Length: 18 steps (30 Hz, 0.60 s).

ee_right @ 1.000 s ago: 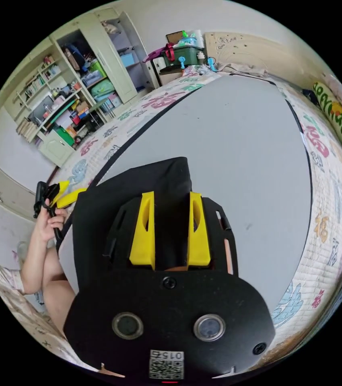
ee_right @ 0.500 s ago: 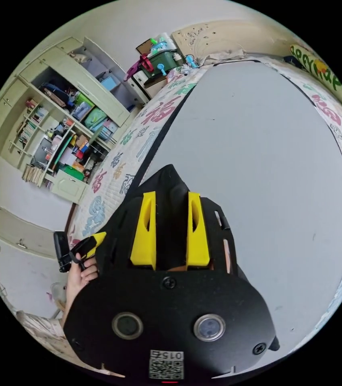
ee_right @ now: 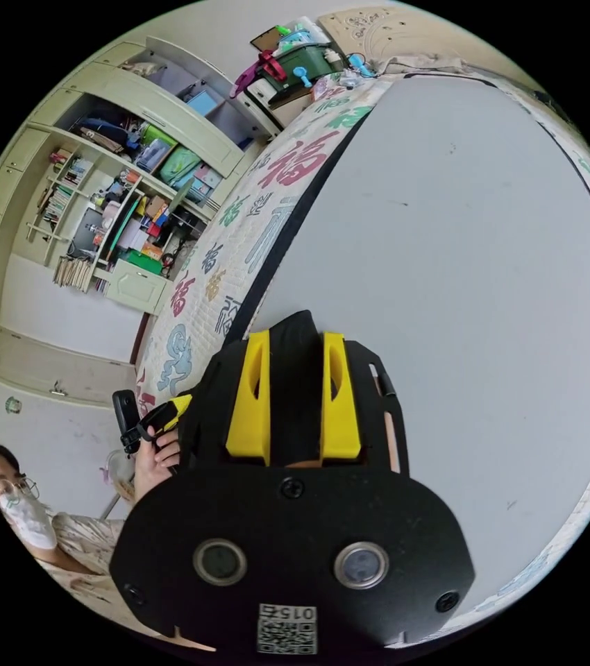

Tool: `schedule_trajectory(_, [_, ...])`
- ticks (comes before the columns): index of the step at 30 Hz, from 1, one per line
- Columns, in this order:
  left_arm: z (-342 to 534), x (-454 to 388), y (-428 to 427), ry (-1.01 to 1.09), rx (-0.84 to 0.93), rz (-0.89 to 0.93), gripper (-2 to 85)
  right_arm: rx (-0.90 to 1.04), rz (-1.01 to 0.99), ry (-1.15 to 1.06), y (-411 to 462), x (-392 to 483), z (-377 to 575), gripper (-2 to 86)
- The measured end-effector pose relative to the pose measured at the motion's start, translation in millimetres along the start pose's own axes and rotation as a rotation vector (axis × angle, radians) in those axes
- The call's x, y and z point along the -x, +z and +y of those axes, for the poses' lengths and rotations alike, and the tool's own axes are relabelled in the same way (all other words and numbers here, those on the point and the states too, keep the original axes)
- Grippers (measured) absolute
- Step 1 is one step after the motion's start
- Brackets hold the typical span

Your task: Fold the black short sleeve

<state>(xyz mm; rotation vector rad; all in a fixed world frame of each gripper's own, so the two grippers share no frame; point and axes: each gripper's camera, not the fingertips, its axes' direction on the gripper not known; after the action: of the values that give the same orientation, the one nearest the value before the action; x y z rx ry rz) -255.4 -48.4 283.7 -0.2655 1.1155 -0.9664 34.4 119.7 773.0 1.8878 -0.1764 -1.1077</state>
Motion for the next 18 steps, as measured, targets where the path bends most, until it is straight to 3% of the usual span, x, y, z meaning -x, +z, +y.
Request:
schedule_trajectory(5, [-37,-8,-17,0.017,-0.016,0.024,1.3,-0.005,-0.066,0.051,3,37,-1,4.3])
schedule_trajectory(10, [-66,-45,-48,0.116,-0.049,0.066,0.9,-0.128,-0.149,-0.06,-46,107,40,0.9])
schedule_trajectory(18, [-99,-243,-144,0.565,-0.099,0.204,0.5,-0.413,-0.234,-0.242,-205,243,162,0.2])
